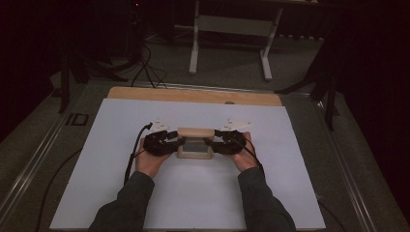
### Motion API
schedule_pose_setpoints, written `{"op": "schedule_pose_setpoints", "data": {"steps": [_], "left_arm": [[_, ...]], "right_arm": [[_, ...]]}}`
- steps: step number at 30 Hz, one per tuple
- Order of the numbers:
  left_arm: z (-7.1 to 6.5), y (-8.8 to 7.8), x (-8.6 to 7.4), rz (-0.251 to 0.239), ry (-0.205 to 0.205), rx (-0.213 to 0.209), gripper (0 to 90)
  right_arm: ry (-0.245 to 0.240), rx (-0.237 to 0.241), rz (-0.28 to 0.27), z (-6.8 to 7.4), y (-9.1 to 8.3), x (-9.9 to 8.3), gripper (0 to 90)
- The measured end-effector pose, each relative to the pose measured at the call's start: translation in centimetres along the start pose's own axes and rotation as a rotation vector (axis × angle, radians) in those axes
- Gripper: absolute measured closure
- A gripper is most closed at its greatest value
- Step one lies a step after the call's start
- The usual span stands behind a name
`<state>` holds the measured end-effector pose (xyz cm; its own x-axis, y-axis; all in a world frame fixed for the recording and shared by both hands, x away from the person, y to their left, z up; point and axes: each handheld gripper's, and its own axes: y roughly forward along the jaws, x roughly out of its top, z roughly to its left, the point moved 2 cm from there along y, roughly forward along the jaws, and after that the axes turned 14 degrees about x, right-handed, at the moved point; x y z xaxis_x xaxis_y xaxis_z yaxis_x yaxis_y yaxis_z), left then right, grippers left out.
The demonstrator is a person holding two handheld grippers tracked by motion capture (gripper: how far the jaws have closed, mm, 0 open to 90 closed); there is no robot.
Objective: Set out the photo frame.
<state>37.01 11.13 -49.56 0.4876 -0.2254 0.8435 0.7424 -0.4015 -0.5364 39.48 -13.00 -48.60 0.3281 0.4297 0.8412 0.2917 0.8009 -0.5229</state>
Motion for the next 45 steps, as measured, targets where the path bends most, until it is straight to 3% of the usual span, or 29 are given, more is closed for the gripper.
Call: {"op": "schedule_pose_setpoints", "data": {"steps": [9, 15, 23, 32, 45], "left_arm": [[0.1, 0.7, -0.3, 0.021, -0.004, -0.001, 53.1], [0.5, 1.2, -0.5, 0.025, -0.046, -0.018, 53.6], [0.5, 1.5, -0.6, 0.043, -0.059, -0.021, 53.7], [0.2, 1.5, -0.7, 0.052, -0.050, -0.029, 53.2], [0.4, 1.3, -0.6, 0.057, -0.064, -0.035, 44.9]], "right_arm": [[0.039, 0.000, 0.017, -0.2, 0.2, -0.7, 49.0], [0.061, -0.003, 0.021, -0.4, 0.2, -1.1, 49.2], [0.082, -0.017, 0.017, -0.8, -0.1, -1.4, 51.6], [0.086, -0.023, 0.011, -0.9, 0.1, -1.4, 55.6], [0.101, -0.010, 0.008, -0.7, -0.5, -1.7, 45.1]]}}
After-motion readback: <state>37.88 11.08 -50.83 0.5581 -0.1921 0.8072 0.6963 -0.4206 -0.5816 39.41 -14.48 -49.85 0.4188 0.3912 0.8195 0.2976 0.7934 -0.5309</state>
